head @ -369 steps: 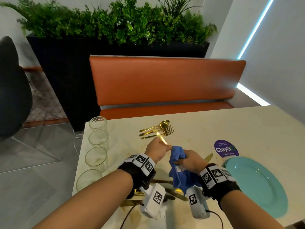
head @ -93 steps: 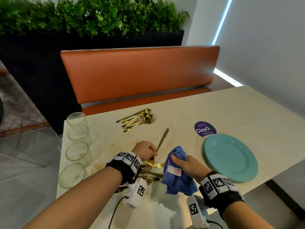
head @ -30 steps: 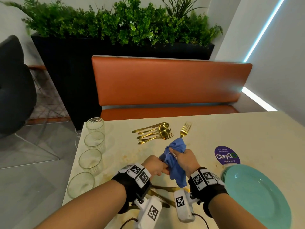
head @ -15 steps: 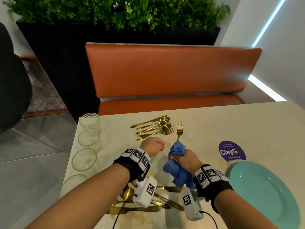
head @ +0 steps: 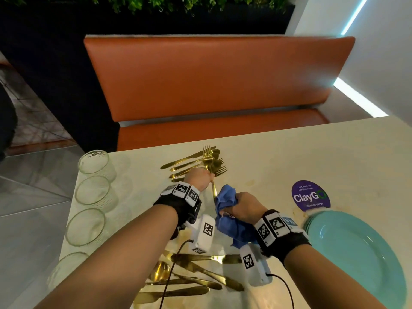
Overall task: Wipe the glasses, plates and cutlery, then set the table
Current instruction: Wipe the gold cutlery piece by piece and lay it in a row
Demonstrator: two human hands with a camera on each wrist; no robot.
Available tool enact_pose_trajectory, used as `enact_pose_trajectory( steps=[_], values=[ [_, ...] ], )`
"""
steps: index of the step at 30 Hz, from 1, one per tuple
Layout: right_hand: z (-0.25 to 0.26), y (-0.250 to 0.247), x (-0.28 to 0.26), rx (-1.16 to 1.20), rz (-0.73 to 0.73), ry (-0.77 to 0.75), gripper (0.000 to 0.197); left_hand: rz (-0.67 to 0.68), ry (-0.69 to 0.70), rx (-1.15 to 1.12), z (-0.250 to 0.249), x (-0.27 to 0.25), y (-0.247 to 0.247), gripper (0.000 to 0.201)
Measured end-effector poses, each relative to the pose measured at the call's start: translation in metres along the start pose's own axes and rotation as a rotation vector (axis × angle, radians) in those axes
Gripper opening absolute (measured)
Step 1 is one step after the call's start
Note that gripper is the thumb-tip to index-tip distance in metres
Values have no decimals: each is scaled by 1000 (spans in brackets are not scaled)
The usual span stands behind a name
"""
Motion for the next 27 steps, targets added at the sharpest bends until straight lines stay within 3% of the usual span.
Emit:
enact_pose_trajectory(
  steps=[5,9,13,18,20,23,27],
  values=[
    [-20,-26,1,55,-64,17,12,18,112,776,11,19,-12,24],
    [-31,-38,0,22,-107,50,10,20,166,1034,23,30,-8,23],
    [-40,-42,-7,38,-137,81,12,-52,182,1104,33,29,-5,22],
    [-50,-39,-22,75,-154,112,19,-138,258,981,31,3,-7,22],
    [-48,-35,-31,106,-154,119,22,-85,280,885,33,-14,-4,21],
    [-44,-26,-47,145,-151,118,29,112,296,753,40,-45,7,21],
    [-41,-11,-70,182,-169,119,21,273,334,783,51,-96,30,22]
  ],
)
Point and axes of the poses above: each hand's wrist, its own x-axis towards the middle knuckle, its own y-axis out of the palm, z = x × y, the point moved 1 cm from there along x, towards the middle knuckle, and after that the axes turned 4 degrees about y, right-handed, at the moved point
